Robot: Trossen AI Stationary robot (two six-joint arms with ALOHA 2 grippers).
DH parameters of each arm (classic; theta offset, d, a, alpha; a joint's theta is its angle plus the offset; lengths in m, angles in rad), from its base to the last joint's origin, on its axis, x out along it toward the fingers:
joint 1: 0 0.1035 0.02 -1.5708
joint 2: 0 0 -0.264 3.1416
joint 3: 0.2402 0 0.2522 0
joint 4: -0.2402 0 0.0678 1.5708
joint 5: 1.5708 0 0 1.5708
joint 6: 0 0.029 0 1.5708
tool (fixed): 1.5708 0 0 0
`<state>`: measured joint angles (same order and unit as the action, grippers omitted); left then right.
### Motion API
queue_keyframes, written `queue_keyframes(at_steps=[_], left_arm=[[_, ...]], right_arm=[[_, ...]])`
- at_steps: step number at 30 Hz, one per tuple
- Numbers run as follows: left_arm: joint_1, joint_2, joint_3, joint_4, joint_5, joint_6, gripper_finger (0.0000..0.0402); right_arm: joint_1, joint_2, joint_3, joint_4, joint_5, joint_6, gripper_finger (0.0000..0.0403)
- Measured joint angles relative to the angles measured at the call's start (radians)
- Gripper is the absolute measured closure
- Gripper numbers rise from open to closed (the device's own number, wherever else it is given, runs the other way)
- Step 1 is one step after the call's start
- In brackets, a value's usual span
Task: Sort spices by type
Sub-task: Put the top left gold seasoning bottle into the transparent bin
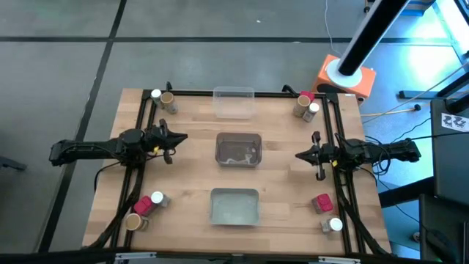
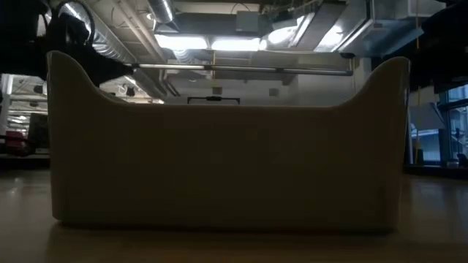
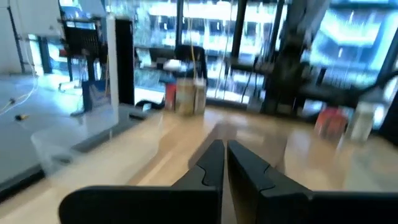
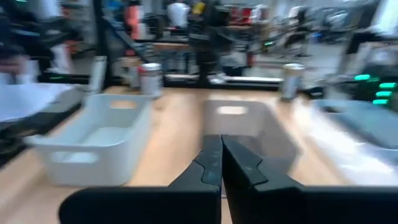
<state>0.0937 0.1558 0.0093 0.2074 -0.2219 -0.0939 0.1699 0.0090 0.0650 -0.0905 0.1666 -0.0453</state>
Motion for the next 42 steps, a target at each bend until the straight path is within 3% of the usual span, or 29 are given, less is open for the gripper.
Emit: queue_keyframes(at_steps=[5,8,13,17,19,29,42], left_arm=[[0.000,0.000,0.000,0.199,-0.006,0.002,0.0396],[0.000,0.000,0.001,0.316,-0.066,0.035,0.0396],[0.001,0.023,0.056,0.354,-0.193,0.135,0.0396],[0.012,0.112,0.138,0.349,-0.262,0.245,0.0396],[0.028,0.170,0.186,0.336,-0.300,0.224,0.0396],[0.220,0.499,0.473,0.058,-0.436,0.208,0.0401],[0.453,0.836,0.827,-0.458,-0.420,0.107,0.0401]], right_arm=[[0.000,0.000,0.000,0.074,0.156,-0.073,0.0396],[0.000,0.001,0.001,0.135,0.244,-0.125,0.0396],[0.000,0.002,0.002,0.230,0.280,-0.231,0.0396],[-0.007,0.009,0.003,0.253,0.331,-0.259,0.0396],[-0.021,0.009,0.004,0.244,0.339,-0.258,0.0396],[-0.147,0.010,0.004,0.242,0.342,-0.274,0.0396],[-0.311,0.010,0.006,0.210,0.346,-0.355,0.0396]])
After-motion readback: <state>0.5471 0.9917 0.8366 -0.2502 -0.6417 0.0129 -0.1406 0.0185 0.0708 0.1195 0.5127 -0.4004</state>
